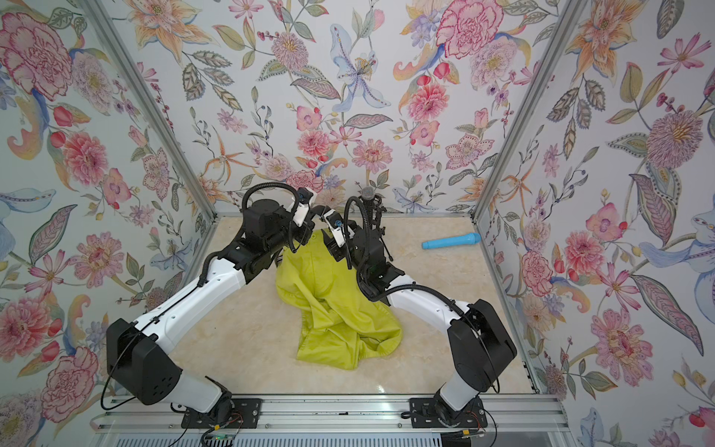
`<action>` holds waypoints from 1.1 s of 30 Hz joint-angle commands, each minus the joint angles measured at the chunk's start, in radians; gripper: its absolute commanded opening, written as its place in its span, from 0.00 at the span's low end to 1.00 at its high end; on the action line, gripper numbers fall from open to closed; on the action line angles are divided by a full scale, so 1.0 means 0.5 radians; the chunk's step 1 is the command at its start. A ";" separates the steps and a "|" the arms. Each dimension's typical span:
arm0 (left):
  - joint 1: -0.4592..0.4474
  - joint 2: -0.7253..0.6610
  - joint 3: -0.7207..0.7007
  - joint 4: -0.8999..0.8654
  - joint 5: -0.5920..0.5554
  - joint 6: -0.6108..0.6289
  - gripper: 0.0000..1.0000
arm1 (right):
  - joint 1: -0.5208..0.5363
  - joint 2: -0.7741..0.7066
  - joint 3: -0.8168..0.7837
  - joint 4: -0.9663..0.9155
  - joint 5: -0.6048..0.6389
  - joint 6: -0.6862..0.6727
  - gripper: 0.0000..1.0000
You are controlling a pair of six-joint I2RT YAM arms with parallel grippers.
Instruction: Remove the belt from the trousers
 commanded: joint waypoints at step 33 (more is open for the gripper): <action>0.042 -0.176 -0.625 1.396 0.358 -0.125 0.15 | 0.014 -0.348 -0.681 0.092 0.041 0.653 0.04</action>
